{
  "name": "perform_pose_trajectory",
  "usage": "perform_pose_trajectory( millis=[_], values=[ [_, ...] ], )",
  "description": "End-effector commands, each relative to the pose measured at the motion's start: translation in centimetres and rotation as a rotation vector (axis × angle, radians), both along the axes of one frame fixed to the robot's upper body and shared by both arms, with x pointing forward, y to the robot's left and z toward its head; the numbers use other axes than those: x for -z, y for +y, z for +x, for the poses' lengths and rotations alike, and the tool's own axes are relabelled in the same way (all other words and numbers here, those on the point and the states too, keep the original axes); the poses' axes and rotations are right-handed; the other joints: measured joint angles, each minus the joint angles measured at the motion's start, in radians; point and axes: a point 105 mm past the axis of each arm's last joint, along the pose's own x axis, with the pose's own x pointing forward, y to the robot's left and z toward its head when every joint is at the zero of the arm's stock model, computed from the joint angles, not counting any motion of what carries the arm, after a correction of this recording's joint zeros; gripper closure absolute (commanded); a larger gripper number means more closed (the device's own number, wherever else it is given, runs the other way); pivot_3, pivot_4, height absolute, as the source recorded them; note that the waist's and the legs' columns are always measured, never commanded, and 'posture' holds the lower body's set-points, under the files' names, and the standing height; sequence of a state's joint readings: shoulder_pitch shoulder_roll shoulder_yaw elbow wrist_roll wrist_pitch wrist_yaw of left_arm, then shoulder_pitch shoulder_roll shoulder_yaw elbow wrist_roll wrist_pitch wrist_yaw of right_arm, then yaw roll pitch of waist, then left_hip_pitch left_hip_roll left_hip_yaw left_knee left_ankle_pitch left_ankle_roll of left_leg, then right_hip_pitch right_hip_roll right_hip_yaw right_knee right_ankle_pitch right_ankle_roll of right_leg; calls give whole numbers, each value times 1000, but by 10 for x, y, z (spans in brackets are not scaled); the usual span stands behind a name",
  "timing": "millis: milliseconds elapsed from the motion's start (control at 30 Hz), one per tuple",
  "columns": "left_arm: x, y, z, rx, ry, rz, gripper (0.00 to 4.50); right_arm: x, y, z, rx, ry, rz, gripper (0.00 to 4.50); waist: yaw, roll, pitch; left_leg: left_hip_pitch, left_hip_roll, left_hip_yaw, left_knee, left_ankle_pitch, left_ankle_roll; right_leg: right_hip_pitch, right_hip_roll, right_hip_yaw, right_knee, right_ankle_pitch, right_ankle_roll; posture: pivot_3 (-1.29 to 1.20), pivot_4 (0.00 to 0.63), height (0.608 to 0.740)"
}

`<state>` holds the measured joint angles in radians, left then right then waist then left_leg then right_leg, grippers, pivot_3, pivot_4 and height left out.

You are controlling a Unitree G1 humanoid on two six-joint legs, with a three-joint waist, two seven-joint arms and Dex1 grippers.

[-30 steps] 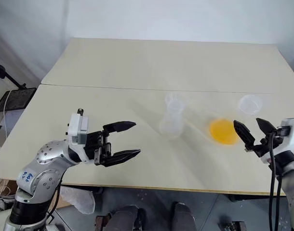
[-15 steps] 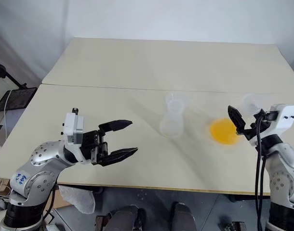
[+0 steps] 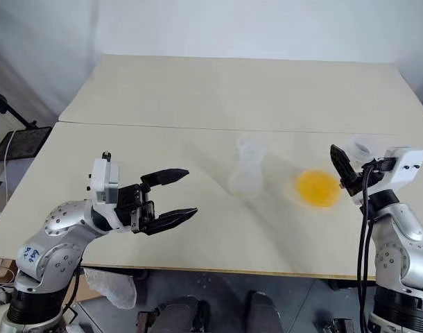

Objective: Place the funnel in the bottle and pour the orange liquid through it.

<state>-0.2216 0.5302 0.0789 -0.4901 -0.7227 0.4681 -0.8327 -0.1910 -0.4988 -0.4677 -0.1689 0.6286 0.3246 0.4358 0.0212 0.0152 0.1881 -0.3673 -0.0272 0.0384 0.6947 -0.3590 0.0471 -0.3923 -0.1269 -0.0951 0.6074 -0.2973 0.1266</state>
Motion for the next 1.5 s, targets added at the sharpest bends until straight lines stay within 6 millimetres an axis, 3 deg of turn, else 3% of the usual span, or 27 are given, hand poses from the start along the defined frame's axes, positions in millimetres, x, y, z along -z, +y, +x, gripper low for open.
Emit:
perform_pose_trajectory(
  millis=[33,333,467,633,900,1100,1500],
  values=[
    [-7,2,3,-8,-53,-9,0,-24,10,1,35,-84,-92,1985,-1,0,0,0,0,0,0,0,0,0,0,0,0,0,0,0,150,740],
    [-8,5,15,-40,-74,-21,0,-57,61,14,51,-72,-595,1985,1,2,1,-2,0,0,1,0,0,-2,-1,-1,1,0,0,0,150,740],
    [-6,7,21,-52,-78,-27,0,-73,78,16,89,-178,-785,1985,3,1,1,-2,-1,-1,1,0,0,-2,-1,-7,2,0,0,0,150,740],
    [-3,6,26,-59,-84,-36,0,-75,101,14,149,-347,-1113,1985,1,1,1,-3,-3,-1,1,0,0,-2,-3,-9,1,0,1,0,150,740],
    [-1,6,28,-69,-90,-40,0,-70,114,6,184,-474,-1255,1985,1,1,1,-3,-3,-1,1,1,0,-2,-2,-10,1,0,1,0,150,740],
    [0,2,27,-63,-93,-45,0,-78,111,8,295,-551,-1392,1985,0,1,1,-3,-3,-1,2,1,0,-2,-2,-10,2,0,1,0,150,740],
    [0,0,28,-64,-94,-51,0,-84,123,11,352,-648,-1494,1985,-1,1,1,-3,-2,-1,2,1,-1,-2,-1,-10,1,0,1,0,150,740]
  ],
)
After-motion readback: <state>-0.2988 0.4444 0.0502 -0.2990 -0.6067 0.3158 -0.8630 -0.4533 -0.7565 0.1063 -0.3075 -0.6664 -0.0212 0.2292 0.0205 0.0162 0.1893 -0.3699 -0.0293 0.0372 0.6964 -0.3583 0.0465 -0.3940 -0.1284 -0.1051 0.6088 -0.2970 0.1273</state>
